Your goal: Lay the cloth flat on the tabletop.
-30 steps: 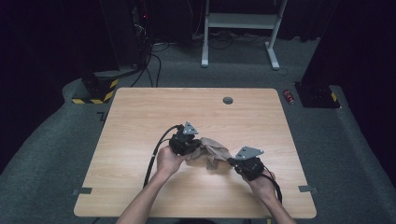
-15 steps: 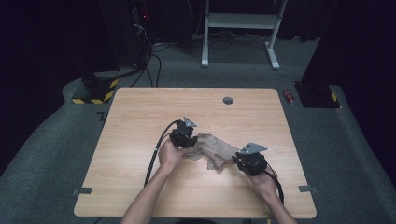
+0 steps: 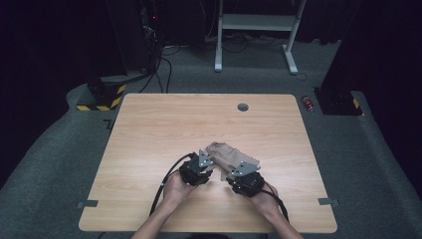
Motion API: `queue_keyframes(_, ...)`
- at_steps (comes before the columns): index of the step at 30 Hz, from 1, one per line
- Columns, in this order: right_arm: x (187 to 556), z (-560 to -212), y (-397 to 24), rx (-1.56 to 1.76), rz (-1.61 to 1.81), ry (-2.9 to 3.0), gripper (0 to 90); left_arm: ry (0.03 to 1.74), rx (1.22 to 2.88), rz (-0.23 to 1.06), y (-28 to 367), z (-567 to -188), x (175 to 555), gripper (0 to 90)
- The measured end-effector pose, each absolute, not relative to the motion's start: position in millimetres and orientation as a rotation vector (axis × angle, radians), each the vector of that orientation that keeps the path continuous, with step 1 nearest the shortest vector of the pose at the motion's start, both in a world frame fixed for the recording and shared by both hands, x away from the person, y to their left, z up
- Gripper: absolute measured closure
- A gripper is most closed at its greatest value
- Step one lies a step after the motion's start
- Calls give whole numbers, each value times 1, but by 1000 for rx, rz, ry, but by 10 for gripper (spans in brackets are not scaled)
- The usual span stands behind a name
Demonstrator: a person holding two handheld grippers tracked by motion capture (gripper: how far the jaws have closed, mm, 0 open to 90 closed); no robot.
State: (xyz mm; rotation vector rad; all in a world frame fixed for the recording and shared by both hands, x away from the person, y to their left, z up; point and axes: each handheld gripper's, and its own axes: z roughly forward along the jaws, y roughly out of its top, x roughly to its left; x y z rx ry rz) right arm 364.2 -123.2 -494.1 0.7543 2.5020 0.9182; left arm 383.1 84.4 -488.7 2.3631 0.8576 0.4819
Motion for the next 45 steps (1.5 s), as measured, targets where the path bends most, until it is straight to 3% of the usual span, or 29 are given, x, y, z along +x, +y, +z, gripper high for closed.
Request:
queue_keyframes(7,379,-503,-121,820,826,2503,838,905,2348,505,76,-506,399,639)
queue_keyframes(8,380,-501,-122,819,821,2490,882,905,2352,508,75,-507,402,741)
queue_keyframes(11,382,-494,-125,824,842,2461,889,889,2382,516,72,-505,406,880)
queue_keyframes(24,402,-459,-161,938,924,2310,890,882,2274,463,112,-463,397,894)
queue_keyframes(28,419,-473,-162,1011,884,2316,873,927,2306,486,116,-468,404,878)
queue_keyframes(34,416,-476,-162,1047,937,2299,731,936,2293,443,110,-483,401,805)
queue_keyframes(41,374,-479,-167,918,998,2384,752,850,2304,417,106,-483,373,584)
queue_keyframes(45,373,-498,-168,930,946,2435,748,853,2355,426,105,-496,365,545)
